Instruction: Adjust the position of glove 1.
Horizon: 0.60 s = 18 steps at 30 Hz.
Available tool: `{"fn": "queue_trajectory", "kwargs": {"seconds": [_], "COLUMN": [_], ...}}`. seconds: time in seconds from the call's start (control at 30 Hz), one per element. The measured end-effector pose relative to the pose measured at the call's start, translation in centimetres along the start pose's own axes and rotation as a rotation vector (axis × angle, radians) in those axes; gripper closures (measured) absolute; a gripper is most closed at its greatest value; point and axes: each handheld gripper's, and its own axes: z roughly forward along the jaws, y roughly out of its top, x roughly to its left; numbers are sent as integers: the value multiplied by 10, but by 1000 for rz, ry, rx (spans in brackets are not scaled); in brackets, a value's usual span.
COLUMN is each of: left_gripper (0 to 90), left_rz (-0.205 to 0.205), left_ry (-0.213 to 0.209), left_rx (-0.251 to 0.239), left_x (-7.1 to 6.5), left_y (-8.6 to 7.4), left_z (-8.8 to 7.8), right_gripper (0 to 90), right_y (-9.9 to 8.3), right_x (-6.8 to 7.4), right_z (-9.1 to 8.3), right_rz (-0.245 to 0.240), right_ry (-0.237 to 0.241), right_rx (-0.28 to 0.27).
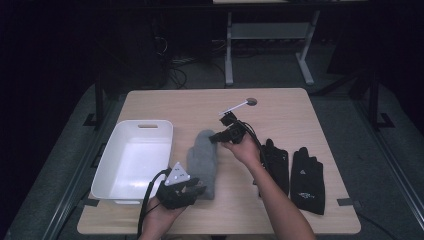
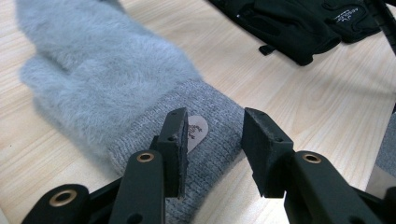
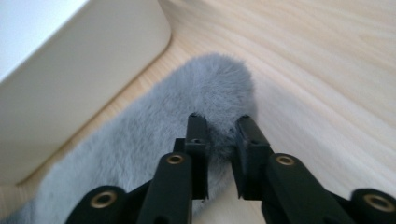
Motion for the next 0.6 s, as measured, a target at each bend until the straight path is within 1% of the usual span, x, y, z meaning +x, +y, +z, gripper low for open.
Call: {"fn": "queue_trajectory", "kwargs": {"seconds": [0.07,0.1,0.13,0.17,0.2,0.23,0.27,0.3,0.37,0.4,0.47,0.5,0.57,0.6], "left_gripper": [605,605,603,603,603,602,602,602,602,603,603,602,602,602], "left_rz": [0,1,2,2,10,8,7,7,6,3,6,5,6,6], "left_ry": [0,1,5,5,7,8,8,8,9,9,10,10,10,8], "left_rx": [0,0,-2,-2,2,4,5,5,7,8,8,7,4,4], "left_x": [0,0,-1,-1,-1,-1,-1,-1,-1,-1,-1,-1,0,0], "left_y": [0,0,0,0,0,0,0,0,0,0,0,-1,-1,-1], "left_z": [0,0,0,0,0,0,0,0,0,0,0,0,1,0], "right_gripper": [523,435,343,343,311,289,275,275,269,270,278,353,404,457], "right_y": [1,0,-2,-2,-3,-4,-5,-5,-5,-5,-6,-8,-11,-12], "right_x": [-1,-1,-5,-5,-6,-7,-8,-8,-9,-10,-10,-10,-10,-10], "right_z": [7,11,20,20,24,27,32,32,35,38,40,44,48,50], "right_rz": [24,48,76,76,91,113,131,131,146,155,163,159,156,166], "right_ry": [19,29,42,42,54,64,66,66,79,94,95,100,109,122], "right_rx": [1,16,48,48,56,60,66,66,72,72,78,84,81,80]}}
